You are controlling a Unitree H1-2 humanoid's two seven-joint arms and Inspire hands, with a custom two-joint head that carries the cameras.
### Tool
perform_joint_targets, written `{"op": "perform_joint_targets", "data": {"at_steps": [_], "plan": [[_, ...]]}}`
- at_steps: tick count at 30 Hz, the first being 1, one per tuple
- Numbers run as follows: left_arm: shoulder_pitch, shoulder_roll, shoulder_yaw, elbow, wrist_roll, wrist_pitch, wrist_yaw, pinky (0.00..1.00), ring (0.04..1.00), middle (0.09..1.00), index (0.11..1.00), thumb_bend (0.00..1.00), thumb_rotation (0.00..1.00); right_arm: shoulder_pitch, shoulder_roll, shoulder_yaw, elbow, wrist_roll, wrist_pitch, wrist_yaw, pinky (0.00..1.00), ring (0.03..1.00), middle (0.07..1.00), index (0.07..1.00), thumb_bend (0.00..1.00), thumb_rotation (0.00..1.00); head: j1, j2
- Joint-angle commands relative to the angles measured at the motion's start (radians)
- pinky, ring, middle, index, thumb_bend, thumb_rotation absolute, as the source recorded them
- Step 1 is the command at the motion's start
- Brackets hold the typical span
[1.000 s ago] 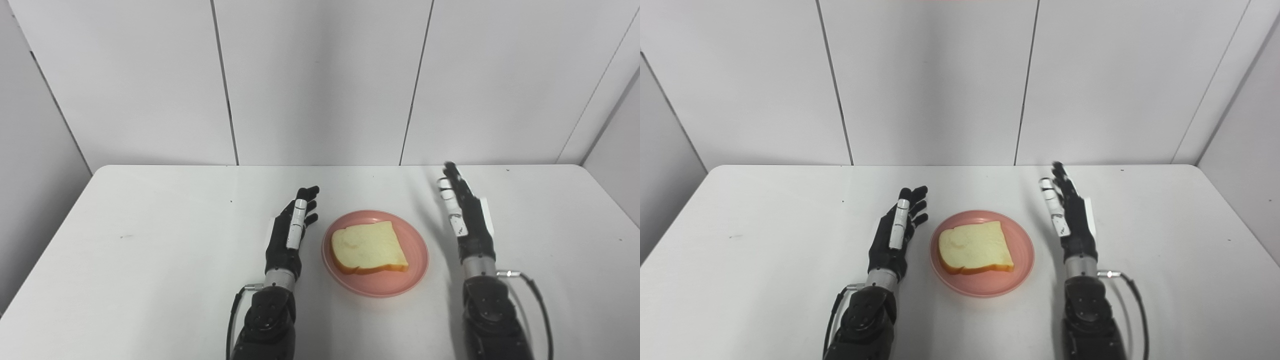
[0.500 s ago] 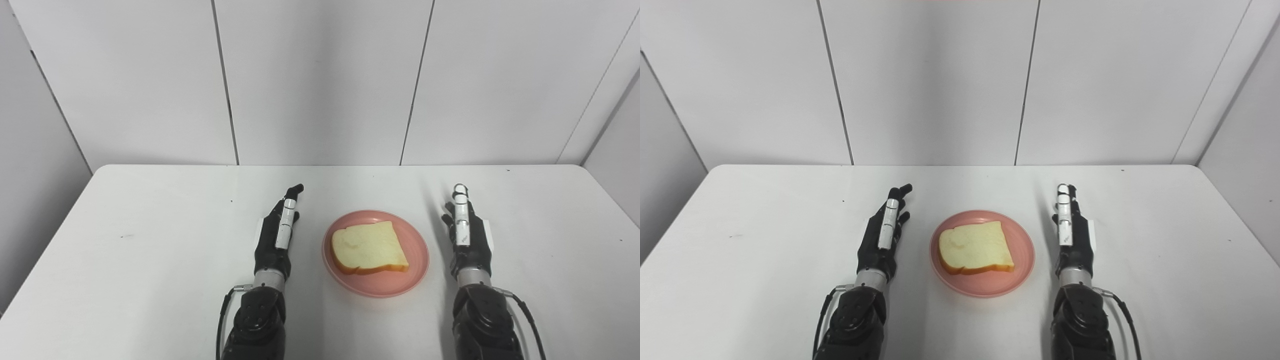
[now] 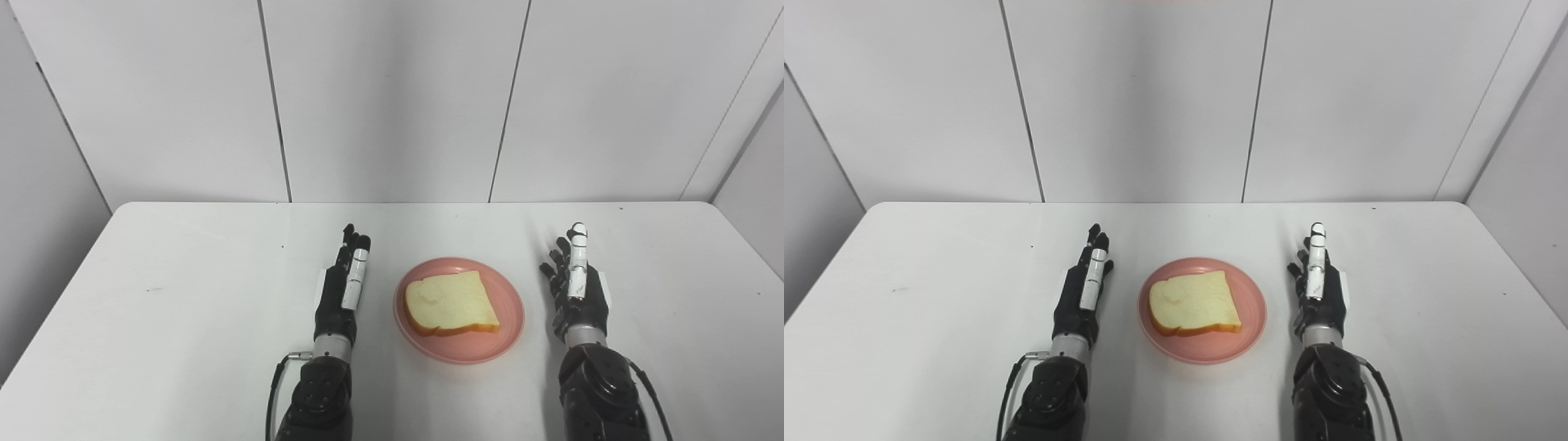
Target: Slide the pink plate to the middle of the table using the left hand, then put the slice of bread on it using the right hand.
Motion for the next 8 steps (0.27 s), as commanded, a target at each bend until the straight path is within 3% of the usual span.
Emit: {"op": "perform_joint_targets", "data": {"at_steps": [1, 8], "plan": [[0.010, -0.004, 0.000, 0.008, 0.005, 0.008, 0.018, 1.00, 1.000, 1.000, 1.000, 0.71, 0.94, -0.005, 0.002, 0.015, -0.005, 0.001, 0.026, 0.009, 0.93, 0.961, 0.953, 0.968, 0.75, 1.00, 0.000, 0.001], [0.010, -0.009, 0.006, 0.020, -0.002, -0.019, 0.022, 1.00, 1.000, 1.000, 1.000, 0.69, 0.92, 0.013, -0.021, 0.062, 0.003, -0.055, -0.007, 0.011, 0.91, 0.943, 0.936, 0.893, 0.76, 1.00, -0.003, 0.003]]}}
